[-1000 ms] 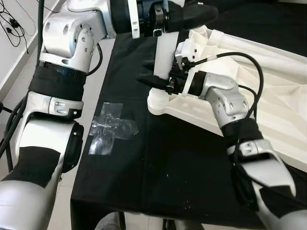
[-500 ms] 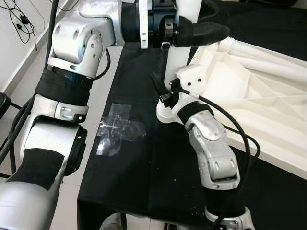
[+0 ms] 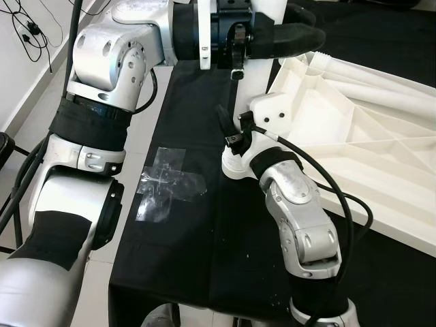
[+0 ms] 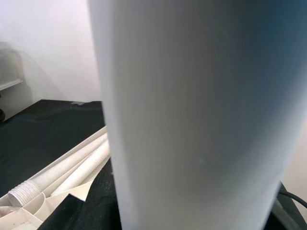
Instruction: Building children table
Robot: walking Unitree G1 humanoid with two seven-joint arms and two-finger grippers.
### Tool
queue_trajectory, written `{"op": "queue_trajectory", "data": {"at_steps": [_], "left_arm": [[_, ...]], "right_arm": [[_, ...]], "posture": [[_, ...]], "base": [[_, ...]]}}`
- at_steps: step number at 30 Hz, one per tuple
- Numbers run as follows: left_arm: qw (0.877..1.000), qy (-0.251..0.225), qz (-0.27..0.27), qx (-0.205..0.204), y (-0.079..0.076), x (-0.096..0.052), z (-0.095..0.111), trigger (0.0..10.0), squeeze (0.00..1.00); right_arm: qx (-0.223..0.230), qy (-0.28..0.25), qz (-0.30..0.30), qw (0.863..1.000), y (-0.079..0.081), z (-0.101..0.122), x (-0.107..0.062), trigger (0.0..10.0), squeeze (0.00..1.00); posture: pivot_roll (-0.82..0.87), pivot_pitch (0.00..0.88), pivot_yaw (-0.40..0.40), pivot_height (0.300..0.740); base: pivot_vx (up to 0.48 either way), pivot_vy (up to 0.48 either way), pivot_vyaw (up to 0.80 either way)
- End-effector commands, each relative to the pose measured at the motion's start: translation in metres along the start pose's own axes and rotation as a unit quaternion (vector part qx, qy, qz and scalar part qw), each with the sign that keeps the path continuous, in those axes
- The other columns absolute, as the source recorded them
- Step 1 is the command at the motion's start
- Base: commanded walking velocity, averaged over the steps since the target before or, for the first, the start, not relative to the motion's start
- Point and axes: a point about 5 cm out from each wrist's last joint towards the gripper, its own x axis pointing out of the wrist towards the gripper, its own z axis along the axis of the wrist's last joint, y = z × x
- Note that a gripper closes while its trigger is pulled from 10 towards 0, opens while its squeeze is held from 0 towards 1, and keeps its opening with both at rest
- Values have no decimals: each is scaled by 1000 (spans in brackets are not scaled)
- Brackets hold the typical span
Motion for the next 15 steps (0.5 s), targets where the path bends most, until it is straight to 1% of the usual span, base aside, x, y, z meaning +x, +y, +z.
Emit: {"op": "queue_trajectory", "data": {"at_steps": [1,2,3,5,6,7,8,10,11,12,13,14,15], "left_arm": [[999,2,-39,11,-8,9,2,0,0],[999,2,-42,12,-8,10,2,0,0],[999,2,-42,12,-8,10,2,0,0],[999,3,-44,12,-9,10,1,0,0],[999,3,-44,12,-9,10,1,0,0],[999,4,-44,12,-10,11,1,0,0],[999,4,-44,11,-10,11,1,0,0],[999,5,-44,11,-9,11,0,0,0],[999,6,-43,11,-9,11,-1,0,0],[999,6,-44,11,-9,11,-1,0,0],[999,6,-44,11,-9,11,-1,0,0],[999,6,-45,11,-9,11,-2,0,0],[999,6,-45,11,-9,11,-2,0,0]], "right_arm": [[46,96,11,994,13,-33,-4,5647,0],[52,96,11,994,13,-32,-3,10000,0],[52,96,11,994,13,-32,-3,10000,0],[71,80,11,994,10,-26,0,10000,0],[71,80,11,994,10,-26,0,10000,0],[93,73,20,993,9,-23,2,10000,39],[117,64,38,990,9,-20,4,10000,1000],[131,36,102,985,7,-10,10,10000,1000],[124,19,138,982,3,-4,15,10000,1000],[103,7,189,976,-2,2,20,10000,1000],[103,7,189,976,-2,2,20,10000,1000],[78,-5,244,967,-7,8,25,10000,1000],[78,-5,244,967,-7,8,25,10000,1000]], "posture": [[48,295,-20,740],[46,298,-23,740],[46,298,-23,740],[46,300,-25,740],[46,300,-25,740],[47,300,-25,740],[47,300,-25,740],[51,300,-25,740],[50,298,-25,740],[50,298,-24,740],[50,298,-24,740],[50,298,-24,740],[50,298,-24,740]], "base": [[0,0,0],[0,0,0],[0,0,0],[0,0,0],[0,0,0],[0,0,0],[0,0,0],[0,0,0],[0,0,0],[0,0,0],[0,0,0],[0,0,0],[0,0,0]]}}
